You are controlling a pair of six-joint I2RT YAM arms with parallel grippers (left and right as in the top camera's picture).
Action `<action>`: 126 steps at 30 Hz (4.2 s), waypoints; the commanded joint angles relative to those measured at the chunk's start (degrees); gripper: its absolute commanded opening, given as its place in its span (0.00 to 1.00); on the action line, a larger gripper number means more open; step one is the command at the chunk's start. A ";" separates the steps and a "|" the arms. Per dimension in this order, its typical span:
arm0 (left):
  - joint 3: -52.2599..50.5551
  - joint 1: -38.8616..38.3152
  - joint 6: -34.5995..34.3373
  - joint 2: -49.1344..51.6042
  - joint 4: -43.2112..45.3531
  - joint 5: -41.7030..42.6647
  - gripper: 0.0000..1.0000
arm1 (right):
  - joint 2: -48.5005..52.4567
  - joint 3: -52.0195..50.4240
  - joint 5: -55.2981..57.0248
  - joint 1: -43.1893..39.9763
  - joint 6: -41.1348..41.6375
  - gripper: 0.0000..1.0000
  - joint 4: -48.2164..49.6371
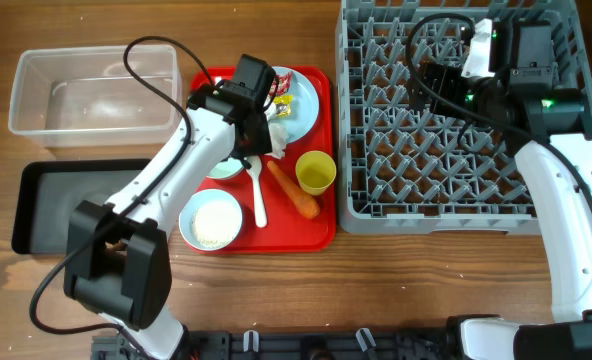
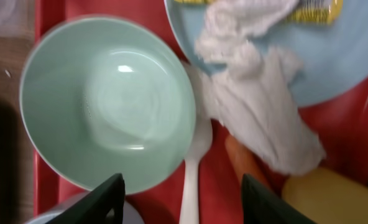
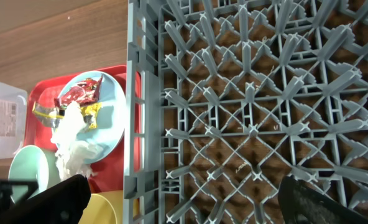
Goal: Sort waste into correct bins and load items into the dishwasher rack
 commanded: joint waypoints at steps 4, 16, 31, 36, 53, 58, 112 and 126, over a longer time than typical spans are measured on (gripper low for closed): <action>-5.11 -6.93 1.07 -2.45 -4.85 7.13 0.60 | 0.66 1.22 0.55 -0.17 -0.55 1.00 -0.48; -15.74 -6.12 -0.42 -2.51 -3.74 1.73 0.61 | 0.66 1.22 0.57 -0.17 -0.52 1.00 -2.56; -18.16 -6.08 -0.42 -3.74 0.81 1.79 0.04 | 0.66 1.22 0.57 -0.17 -0.50 1.00 -2.54; -10.93 -1.20 -0.17 -15.91 -6.03 5.64 0.04 | 0.63 1.22 0.55 -0.17 -0.39 1.00 -2.54; -29.42 79.78 39.41 -20.70 2.14 71.32 0.04 | 0.66 1.22 0.55 -0.17 -0.35 1.00 -1.66; -29.42 81.90 41.90 -10.19 8.83 80.02 0.04 | 0.66 1.22 0.55 -0.17 -0.33 1.00 -1.68; -25.18 -6.01 8.35 -14.29 11.74 11.78 0.66 | 0.66 1.22 -2.34 -0.11 0.92 1.00 -0.98; -14.62 8.39 7.89 -21.16 7.17 12.85 0.95 | 13.14 1.22 -4.61 23.93 -5.79 0.76 0.20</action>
